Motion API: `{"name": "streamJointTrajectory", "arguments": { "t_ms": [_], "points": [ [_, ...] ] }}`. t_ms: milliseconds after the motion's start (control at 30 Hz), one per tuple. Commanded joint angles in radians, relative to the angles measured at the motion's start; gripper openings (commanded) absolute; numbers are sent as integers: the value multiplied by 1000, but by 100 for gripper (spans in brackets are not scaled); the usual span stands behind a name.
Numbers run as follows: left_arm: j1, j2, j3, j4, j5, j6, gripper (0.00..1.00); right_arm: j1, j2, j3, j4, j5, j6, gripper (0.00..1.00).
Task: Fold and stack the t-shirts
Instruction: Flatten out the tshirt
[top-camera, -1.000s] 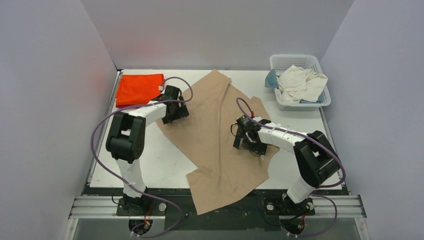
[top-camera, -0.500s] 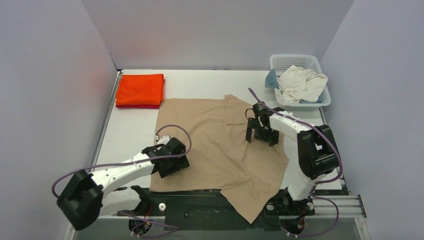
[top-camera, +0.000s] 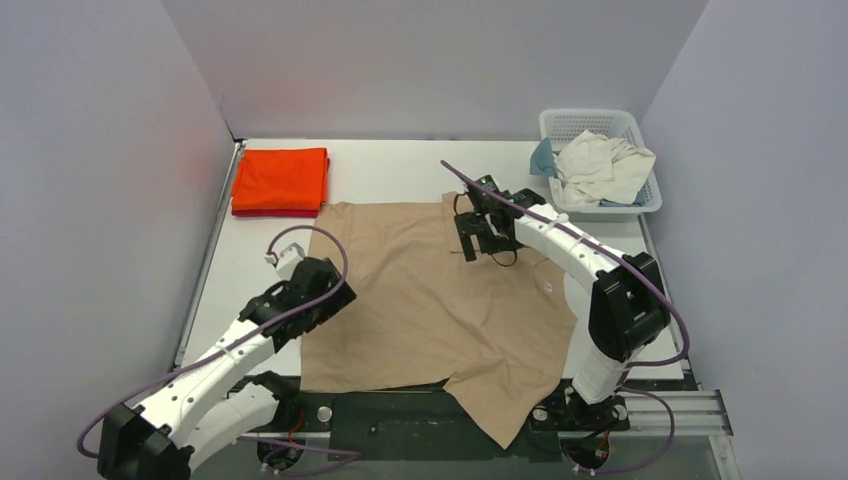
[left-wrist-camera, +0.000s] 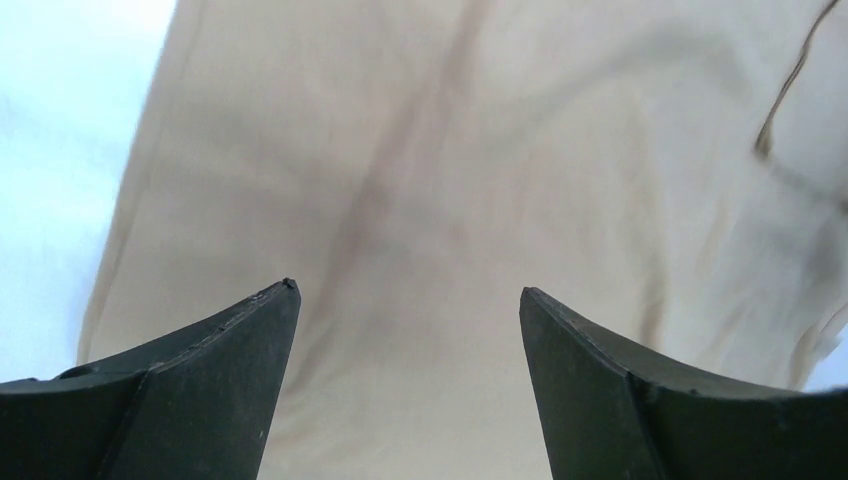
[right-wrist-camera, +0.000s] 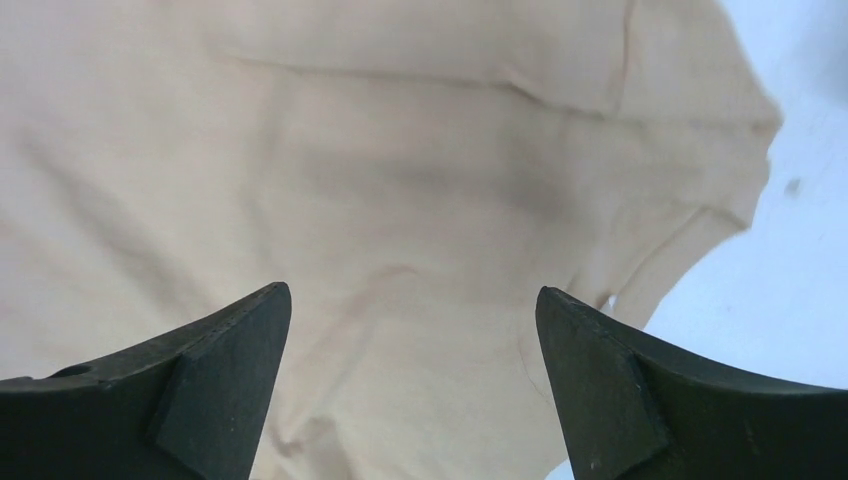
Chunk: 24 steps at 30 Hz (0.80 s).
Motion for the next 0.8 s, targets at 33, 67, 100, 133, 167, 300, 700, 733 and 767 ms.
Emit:
{"name": "streamJointTrajectory", "arguments": {
  "t_ms": [33,67,100,133,167,300,700,733,767],
  "points": [
    [275,162,51,361,171,227,91,85,133,218,-67,9,-89,82],
    [291,224,61,404,205,233,91,90,157,239,-68,7,-94,79],
    [308,251,70,421,223,250,91,100,200,282,-69,13,-109,77],
    [312,310,86,443,227,258,91,104,222,304,-71,14,-117,75],
    [317,337,94,449,235,269,91,109,264,344,-73,0,-136,74],
    [338,472,131,457,242,293,91,111,387,460,-117,-19,-165,61],
    [409,615,120,446,203,328,91,100,553,561,-139,-11,-191,49],
    [413,616,120,444,199,335,91,94,561,565,-136,-3,-185,48],
    [414,618,121,440,193,337,91,92,565,567,-131,2,-182,48]
  ]
}}
